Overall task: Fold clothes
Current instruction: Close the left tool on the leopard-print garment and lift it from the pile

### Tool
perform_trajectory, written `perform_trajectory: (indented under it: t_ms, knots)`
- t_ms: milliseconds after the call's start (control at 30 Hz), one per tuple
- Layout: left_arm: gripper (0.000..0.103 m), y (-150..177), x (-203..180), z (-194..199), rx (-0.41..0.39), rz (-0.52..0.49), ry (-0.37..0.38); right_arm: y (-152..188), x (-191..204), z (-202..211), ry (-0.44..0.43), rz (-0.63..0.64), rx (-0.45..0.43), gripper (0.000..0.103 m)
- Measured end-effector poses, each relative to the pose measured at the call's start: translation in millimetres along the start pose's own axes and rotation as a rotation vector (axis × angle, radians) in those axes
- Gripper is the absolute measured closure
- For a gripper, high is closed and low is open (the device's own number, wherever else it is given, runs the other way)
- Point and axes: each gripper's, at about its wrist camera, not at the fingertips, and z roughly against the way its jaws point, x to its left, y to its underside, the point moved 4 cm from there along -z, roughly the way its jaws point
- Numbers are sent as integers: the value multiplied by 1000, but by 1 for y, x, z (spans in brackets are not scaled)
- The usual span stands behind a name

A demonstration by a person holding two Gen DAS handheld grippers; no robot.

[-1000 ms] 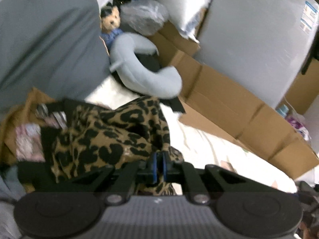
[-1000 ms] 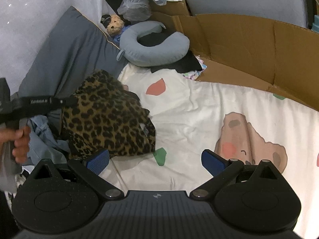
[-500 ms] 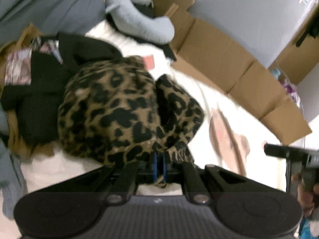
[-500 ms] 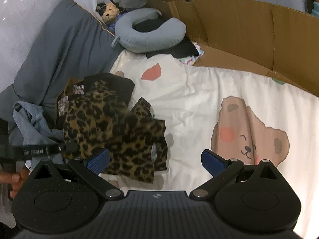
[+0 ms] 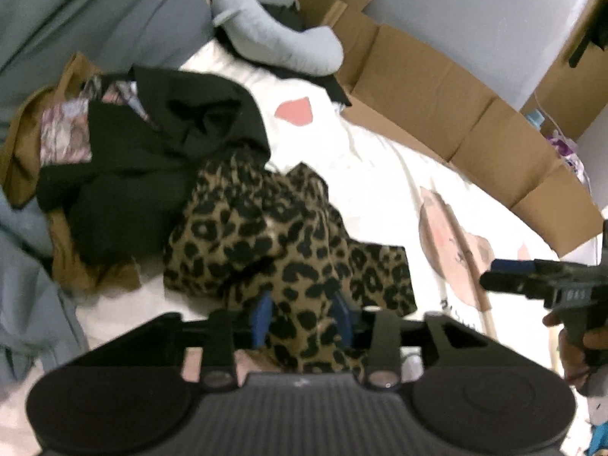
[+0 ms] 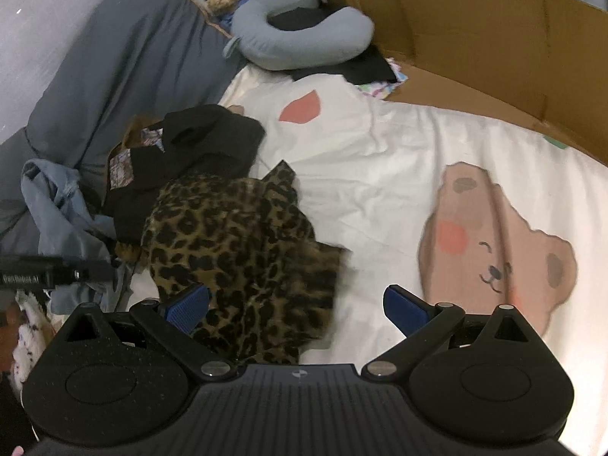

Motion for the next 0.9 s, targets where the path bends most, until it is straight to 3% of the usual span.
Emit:
perform_trajectory:
  t_ms: [67, 133, 333, 467, 600, 900]
  knots:
    - [43, -4, -5, -4, -18, -16, -11, 0, 0, -8, 0, 10, 4, 2]
    - [39, -11, -9, -11, -37, -23, -23, 1, -1, -16, 0, 20, 9, 2]
    - [35, -29, -25, -33, -63, -48, -45, 5, -5, -44, 1, 39, 28, 2]
    - [32, -42, -29, -47, -88, -120, -107, 10, -11, -61, 19, 46, 52, 2]
    - [28, -50, -12, -47, -127, -106, -148, 15, -14, -69, 21, 45, 67, 5]
    - [30, -45, 42, -54, -118, 0, -193, 20, -14, -73, 17, 46, 84, 12]
